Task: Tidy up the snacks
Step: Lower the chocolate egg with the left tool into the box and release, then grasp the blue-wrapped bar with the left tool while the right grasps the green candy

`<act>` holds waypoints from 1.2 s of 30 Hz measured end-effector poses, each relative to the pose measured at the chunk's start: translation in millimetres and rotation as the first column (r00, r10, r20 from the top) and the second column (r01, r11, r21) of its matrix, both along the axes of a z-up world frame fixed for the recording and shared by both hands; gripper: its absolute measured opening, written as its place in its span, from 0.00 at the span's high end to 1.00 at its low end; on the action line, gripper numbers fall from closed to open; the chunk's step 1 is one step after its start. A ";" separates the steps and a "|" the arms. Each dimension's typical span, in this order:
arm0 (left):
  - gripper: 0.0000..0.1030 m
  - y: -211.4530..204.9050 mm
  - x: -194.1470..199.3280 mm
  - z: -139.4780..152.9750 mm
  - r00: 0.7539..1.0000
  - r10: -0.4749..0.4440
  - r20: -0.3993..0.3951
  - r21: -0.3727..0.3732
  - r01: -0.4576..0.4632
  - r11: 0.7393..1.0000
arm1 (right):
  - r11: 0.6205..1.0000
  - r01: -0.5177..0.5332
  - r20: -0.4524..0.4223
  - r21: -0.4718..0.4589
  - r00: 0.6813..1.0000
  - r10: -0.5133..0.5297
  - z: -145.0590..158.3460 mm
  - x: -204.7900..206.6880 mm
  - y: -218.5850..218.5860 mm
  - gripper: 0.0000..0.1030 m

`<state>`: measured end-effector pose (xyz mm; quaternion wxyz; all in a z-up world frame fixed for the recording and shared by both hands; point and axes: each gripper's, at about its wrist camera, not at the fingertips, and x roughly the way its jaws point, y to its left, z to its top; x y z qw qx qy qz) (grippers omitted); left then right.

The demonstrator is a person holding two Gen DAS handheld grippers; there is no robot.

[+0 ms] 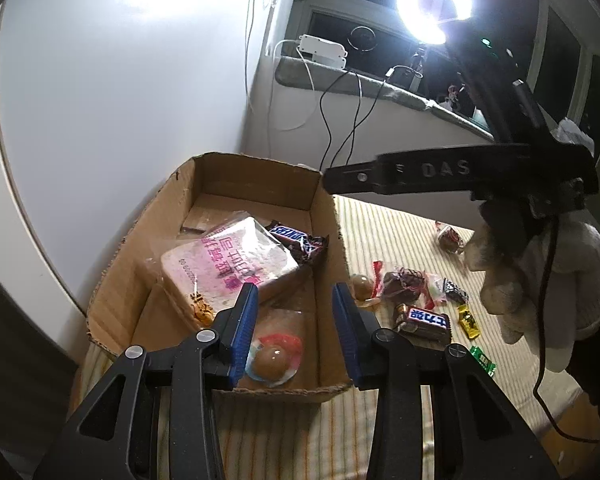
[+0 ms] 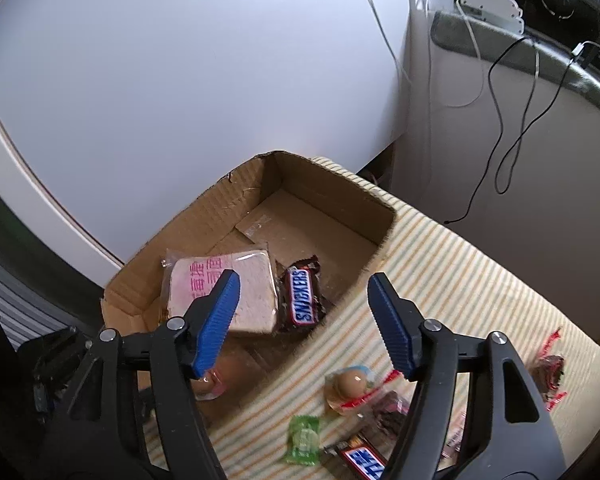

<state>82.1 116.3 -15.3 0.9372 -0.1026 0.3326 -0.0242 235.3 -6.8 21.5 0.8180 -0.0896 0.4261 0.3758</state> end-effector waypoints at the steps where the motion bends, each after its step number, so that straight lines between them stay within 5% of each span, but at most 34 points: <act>1: 0.64 -2.1 -1.4 1.0 1.000 -0.003 0.002 0.001 0.003 1.000 | 1.000 0.003 0.004 0.000 1.000 -0.003 1.4 -2.1 -3.7 0.33; 22: 0.64 -80.9 -5.6 -3.3 0.990 -0.141 -0.028 -0.009 0.141 0.990 | 0.996 0.072 0.053 -0.055 0.996 -0.069 -6.2 -72.7 -137.8 0.33; 30: 0.64 -108.0 8.3 -23.9 0.975 -0.192 -0.107 -0.064 0.186 0.980 | 0.995 0.065 -0.038 -0.081 0.997 -0.069 -43.7 -100.9 -170.5 0.33; 36: 0.51 -116.0 25.7 -41.4 0.963 -0.200 -0.183 -0.145 0.175 0.974 | 0.995 0.041 -0.113 -0.087 0.992 -0.051 -74.9 -115.4 -177.4 0.43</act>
